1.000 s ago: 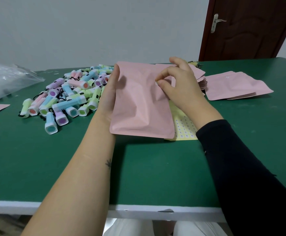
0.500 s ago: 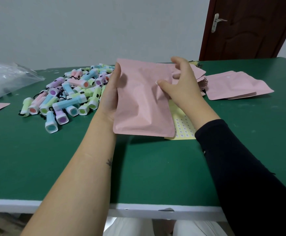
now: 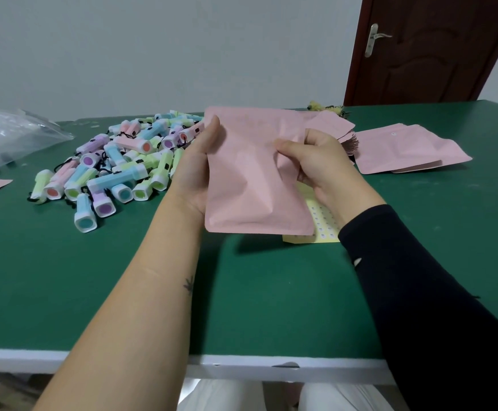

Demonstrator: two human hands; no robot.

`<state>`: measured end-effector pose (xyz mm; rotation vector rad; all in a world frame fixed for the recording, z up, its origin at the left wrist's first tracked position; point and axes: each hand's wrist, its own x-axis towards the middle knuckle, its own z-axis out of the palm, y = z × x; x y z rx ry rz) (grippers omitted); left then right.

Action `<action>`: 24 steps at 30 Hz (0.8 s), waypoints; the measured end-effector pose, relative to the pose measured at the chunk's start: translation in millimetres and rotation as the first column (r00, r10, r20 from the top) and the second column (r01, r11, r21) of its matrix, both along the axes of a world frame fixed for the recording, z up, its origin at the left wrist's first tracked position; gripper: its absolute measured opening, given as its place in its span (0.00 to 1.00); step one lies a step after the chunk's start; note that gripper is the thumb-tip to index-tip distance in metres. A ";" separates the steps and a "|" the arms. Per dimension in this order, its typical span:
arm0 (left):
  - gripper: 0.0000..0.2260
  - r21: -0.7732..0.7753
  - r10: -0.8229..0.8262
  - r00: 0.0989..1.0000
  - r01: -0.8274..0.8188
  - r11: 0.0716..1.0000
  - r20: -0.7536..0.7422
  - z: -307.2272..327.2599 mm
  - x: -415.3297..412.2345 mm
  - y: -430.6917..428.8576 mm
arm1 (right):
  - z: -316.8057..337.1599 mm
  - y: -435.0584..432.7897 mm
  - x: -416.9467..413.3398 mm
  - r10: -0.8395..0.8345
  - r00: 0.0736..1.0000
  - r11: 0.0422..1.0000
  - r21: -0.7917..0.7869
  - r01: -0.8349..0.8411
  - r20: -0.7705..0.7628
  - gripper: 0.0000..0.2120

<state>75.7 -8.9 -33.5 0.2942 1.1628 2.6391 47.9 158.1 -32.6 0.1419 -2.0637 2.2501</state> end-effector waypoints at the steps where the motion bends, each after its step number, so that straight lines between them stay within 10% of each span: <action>1: 0.21 -0.008 0.041 0.999 -0.041 0.999 0.022 0.3 -0.5 -0.3 | -0.4 0.0 0.1 -0.008 1.000 1.000 0.016 0.009 -0.025 0.09; 24: 0.05 -0.347 0.340 0.940 -0.330 0.878 -0.035 -2.2 -13.0 -4.6 | 0.3 2.2 -0.5 -0.068 0.962 0.988 0.115 0.101 -0.263 0.09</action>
